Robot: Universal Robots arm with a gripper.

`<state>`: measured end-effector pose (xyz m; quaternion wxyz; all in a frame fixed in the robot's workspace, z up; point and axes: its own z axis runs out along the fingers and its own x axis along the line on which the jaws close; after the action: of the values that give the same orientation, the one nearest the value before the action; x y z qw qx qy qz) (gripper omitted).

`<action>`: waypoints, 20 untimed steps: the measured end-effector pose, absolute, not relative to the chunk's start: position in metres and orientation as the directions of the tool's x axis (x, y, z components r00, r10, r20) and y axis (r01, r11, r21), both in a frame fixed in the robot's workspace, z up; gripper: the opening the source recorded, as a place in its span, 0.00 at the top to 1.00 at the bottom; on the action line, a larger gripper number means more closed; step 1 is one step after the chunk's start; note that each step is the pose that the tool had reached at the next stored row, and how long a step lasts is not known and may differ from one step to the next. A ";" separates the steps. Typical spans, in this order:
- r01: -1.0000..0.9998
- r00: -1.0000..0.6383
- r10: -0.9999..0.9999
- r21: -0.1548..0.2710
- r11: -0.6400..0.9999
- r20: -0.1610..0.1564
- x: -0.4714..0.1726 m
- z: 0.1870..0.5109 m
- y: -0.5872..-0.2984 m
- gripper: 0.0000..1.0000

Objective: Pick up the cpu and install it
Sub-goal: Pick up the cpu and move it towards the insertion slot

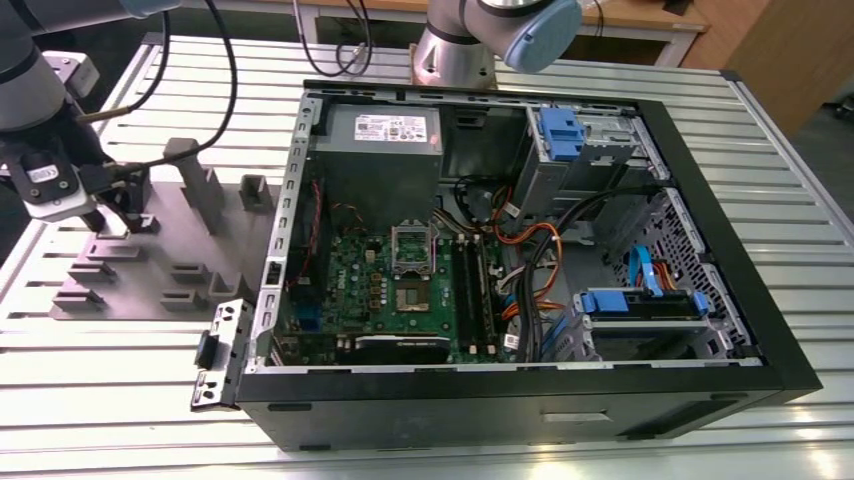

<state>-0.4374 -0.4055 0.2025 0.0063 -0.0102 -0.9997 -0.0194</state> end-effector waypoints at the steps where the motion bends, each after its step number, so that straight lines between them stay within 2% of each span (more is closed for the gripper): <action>1: 0.021 -1.000 0.020 0.039 0.999 0.013 -0.437 0.203 -0.406 0.53; 20: 0.021 -1.000 0.021 0.037 0.999 0.013 -0.437 0.209 -0.406 0.53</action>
<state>-0.4374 -0.4055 0.2092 0.0063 -0.0104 -0.9998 -0.0184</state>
